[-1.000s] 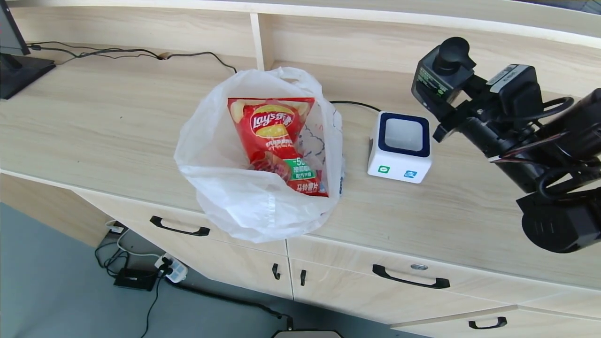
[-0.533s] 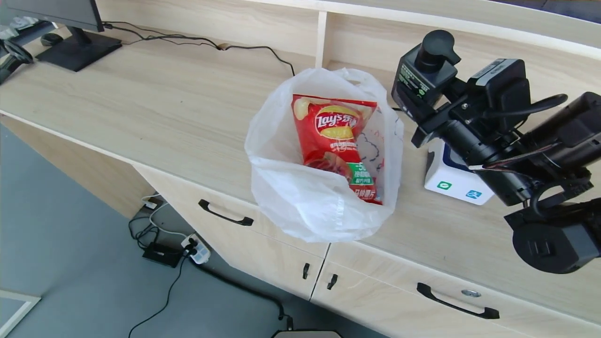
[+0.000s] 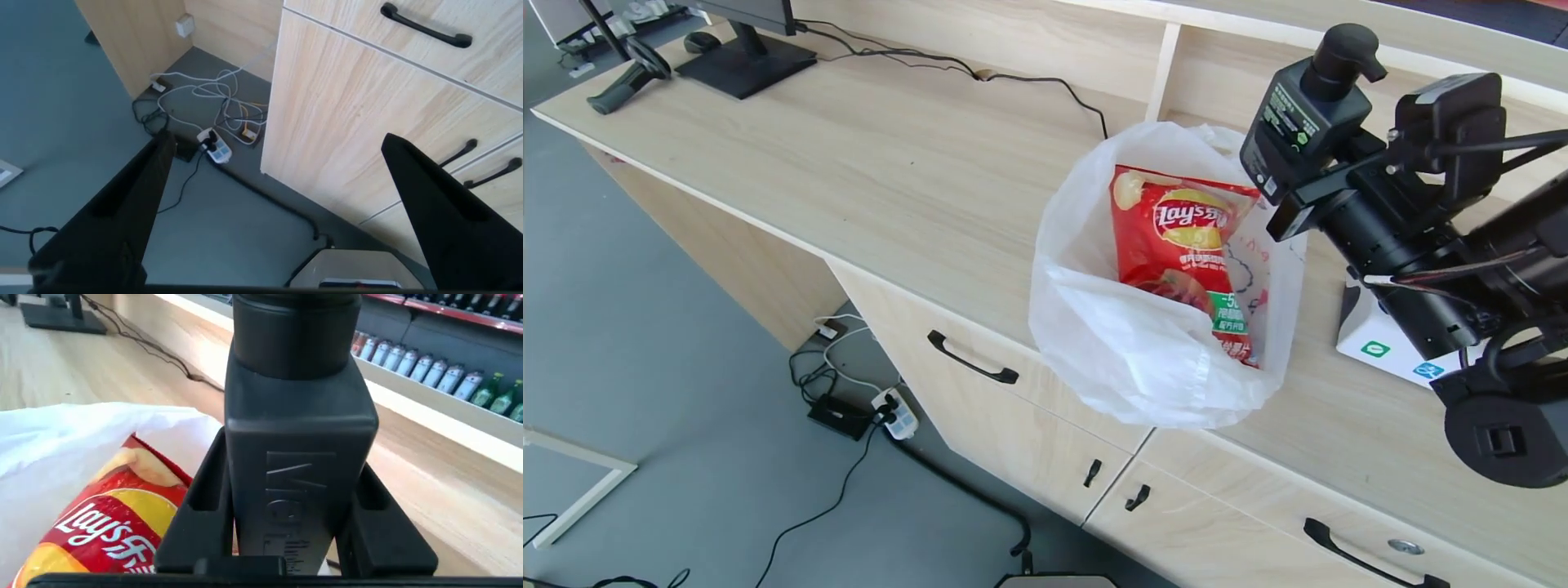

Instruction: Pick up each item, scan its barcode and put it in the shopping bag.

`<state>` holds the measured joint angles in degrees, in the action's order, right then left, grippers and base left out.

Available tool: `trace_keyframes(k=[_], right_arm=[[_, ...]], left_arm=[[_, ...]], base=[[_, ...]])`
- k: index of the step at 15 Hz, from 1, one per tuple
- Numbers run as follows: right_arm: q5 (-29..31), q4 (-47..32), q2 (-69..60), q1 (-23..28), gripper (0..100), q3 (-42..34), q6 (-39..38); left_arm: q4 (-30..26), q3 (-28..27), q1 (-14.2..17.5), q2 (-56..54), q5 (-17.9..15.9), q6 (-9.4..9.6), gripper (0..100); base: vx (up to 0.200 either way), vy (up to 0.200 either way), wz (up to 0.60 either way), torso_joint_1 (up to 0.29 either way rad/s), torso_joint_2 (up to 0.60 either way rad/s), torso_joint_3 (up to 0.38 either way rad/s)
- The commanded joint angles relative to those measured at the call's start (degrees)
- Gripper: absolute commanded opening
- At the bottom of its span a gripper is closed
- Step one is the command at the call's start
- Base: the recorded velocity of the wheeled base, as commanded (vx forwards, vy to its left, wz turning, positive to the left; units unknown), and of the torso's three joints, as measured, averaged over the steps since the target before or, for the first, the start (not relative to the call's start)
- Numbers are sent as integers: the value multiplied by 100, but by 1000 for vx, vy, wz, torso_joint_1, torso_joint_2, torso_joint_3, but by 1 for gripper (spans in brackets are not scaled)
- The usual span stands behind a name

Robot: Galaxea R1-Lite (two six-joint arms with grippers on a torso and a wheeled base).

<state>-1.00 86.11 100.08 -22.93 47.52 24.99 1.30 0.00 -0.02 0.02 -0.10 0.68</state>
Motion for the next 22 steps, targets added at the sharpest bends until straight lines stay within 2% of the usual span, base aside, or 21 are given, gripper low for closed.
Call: trace_keyframes(k=[1, 3, 10, 13, 18, 20, 22], right_arm=[[3, 11, -94, -326, 0, -155, 15], [30, 2, -42, -555, 0, -357, 76], [3, 2, 494, -546, 0, -182, 243], [12, 11, 723, -880, 0, -6, 296], [-76, 19, 741, -519, 0, 240, 305], [-67, 19, 661, -563, 0, 346, 226], [126, -7, 398, -748, 0, 592, -662]], left_arm=[[1, 0, 2, -2, 1, -7, 100], [10, 0, 2, -2, 1, 2, 100], [28, 0, 2, -2, 1, -7, 100], [28, 0, 2, -2, 1, -7, 100], [28, 0, 2, -2, 1, -16, 100], [28, 0, 2, -2, 1, -16, 100], [28, 0, 2, -2, 1, -7, 100]], base=[[0, 0, 0, 0, 0, 0], [0, 0, 0, 0, 0, 0], [0, 0, 0, 0, 0, 0], [0, 0, 0, 0, 0, 0], [0, 0, 0, 0, 0, 0], [0, 0, 0, 0, 0, 0], [0, 0, 0, 0, 0, 0]])
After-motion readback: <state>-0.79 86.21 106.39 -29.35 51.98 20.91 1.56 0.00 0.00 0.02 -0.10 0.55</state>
